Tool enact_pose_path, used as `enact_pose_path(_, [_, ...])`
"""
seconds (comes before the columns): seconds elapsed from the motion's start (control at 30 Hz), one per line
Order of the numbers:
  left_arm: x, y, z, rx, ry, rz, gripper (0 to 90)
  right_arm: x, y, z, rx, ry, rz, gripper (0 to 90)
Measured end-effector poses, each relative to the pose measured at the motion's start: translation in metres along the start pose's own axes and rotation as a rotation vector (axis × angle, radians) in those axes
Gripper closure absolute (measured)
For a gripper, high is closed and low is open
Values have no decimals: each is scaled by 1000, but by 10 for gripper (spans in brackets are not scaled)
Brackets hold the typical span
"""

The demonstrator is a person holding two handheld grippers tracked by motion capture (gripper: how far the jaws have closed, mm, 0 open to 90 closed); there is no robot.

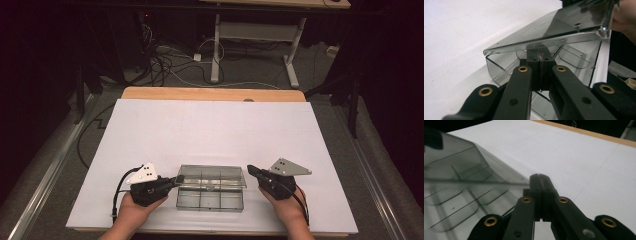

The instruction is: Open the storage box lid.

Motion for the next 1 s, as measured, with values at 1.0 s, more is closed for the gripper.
enact_pose_path(1.0, [18, 15, -15, -10, 4, 26, 874, 22, 22, 5, 7, 40, 59, 900])
Point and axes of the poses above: each handheld gripper's, and its own axes: x roughly forward along the jaws, y roughly out of its top, z roughly to its right, the point moved 9 cm from there along x, roughly forward along the jaws, and after that the axes turned 6 degrees about -z, right-handed, at the moved point
